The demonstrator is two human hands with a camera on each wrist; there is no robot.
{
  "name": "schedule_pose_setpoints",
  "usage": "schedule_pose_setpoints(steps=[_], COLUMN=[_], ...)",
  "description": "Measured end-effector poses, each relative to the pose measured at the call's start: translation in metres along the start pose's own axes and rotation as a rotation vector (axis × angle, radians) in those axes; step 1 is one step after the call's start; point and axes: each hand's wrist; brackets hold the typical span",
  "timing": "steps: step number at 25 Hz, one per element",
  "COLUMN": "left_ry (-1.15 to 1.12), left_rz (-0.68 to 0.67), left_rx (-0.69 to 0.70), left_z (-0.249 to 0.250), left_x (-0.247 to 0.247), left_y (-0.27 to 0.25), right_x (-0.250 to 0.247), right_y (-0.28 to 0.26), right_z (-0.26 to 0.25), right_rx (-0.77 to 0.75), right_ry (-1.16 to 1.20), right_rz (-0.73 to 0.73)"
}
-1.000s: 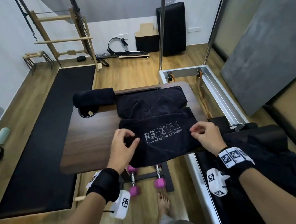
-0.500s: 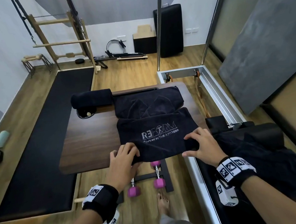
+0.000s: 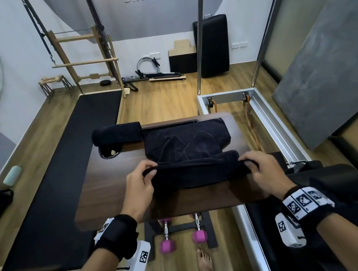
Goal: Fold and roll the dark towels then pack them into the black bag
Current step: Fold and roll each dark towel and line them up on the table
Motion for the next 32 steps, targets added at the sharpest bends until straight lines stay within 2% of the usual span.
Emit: schedule_pose_setpoints(steps=[3,5,8,11,13,15,19,24,28,32], left_ry=[-0.010,0.003,0.106,0.205,0.349,0.506,0.765,0.860,0.848,0.778], left_rz=[0.028,0.082,0.211,0.277,0.300,0.251,-0.023,-0.173,-0.227,-0.164], left_rx=[0.006,0.000,-0.016,-0.071,-0.126,-0.172,-0.221,-0.178,-0.199,-0.177], left_z=[0.006,0.007,0.004,0.001,-0.002,-0.005,-0.013,-0.018,-0.020,-0.023], left_x=[-0.003,-0.003,0.001,0.011,0.019,0.027,0.041,0.055,0.063,0.064], left_y=[0.045,0.078,0.122,0.158,0.175,0.188,0.204,0.211,0.212,0.208], right_x=[-0.019,-0.024,-0.022,-0.011,-0.001,0.011,0.029,0.035,0.036,0.028], right_y=[0.070,0.115,0.169,0.209,0.230,0.244,0.255,0.253,0.245,0.238], right_z=[-0.001,0.002,0.011,0.027,0.041,0.055,0.078,0.089,0.092,0.093], right_rx=[-0.021,0.009,0.059,0.127,0.192,0.241,0.300,0.308,0.362,0.367], right_ry=[0.094,0.100,0.055,-0.013,-0.012,-0.011,-0.051,-0.103,-0.070,-0.045], right_rz=[0.149,0.175,0.141,0.085,0.029,-0.026,-0.118,-0.162,-0.119,-0.071])
Point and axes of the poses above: each hand's wrist, its own y-axis towards the middle knuckle, its own x-axis out of the palm, z = x × y, and after that the axes turned 8 degrees about y, right-handed
